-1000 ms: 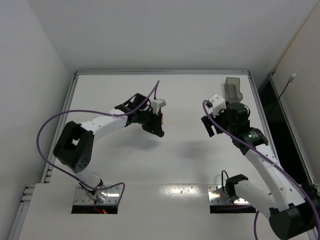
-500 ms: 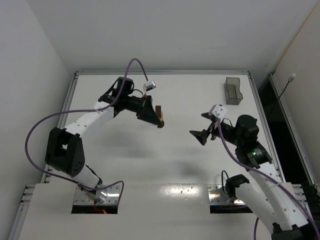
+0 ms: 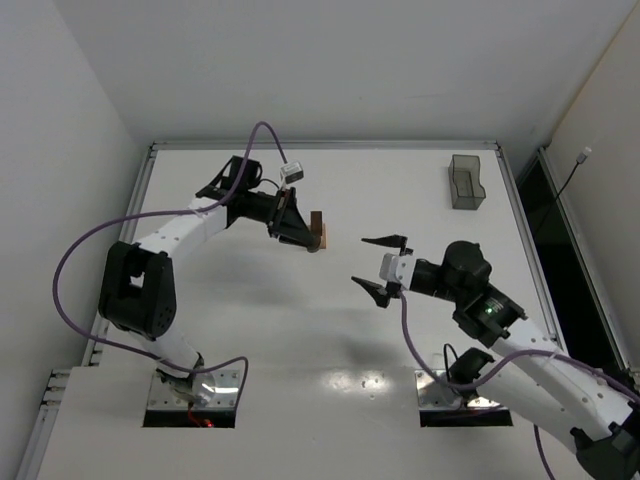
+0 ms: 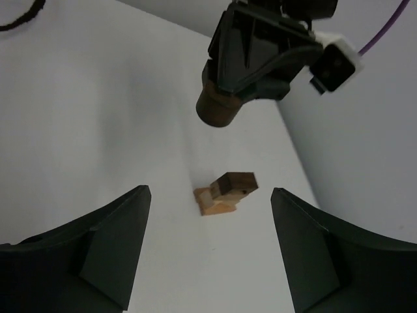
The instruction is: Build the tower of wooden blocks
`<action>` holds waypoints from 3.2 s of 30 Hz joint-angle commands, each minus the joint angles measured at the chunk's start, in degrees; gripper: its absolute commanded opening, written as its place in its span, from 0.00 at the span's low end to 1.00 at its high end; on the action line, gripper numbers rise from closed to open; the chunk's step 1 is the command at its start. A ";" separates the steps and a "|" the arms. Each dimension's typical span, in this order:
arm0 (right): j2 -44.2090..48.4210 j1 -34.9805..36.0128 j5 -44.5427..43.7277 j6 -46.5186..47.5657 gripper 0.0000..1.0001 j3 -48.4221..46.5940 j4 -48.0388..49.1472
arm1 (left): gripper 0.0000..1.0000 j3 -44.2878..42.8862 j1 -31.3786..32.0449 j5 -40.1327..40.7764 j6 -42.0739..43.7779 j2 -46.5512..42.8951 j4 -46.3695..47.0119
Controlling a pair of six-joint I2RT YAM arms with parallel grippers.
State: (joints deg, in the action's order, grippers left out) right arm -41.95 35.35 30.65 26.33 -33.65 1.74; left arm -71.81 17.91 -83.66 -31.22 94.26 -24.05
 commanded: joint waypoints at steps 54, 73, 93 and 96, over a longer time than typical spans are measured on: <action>-8.67 23.88 -30.83 48.02 0.43 16.69 40.98 | 0.00 5.98 10.56 -9.16 -30.74 3.30 25.02; -7.62 23.88 -29.69 48.64 0.39 17.21 39.92 | 0.00 6.51 10.56 -9.16 -30.74 5.40 26.60; -8.14 24.94 -28.63 49.79 0.22 16.16 38.78 | 0.00 5.98 10.56 -9.16 -31.27 5.94 26.60; -8.14 24.94 -28.63 49.79 0.17 16.16 38.25 | 0.00 5.98 10.56 -9.16 -31.27 5.94 26.60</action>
State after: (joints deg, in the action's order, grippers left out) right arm -50.57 59.75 0.30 76.12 -14.41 37.32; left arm -65.17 27.83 -85.93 -62.61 99.61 0.93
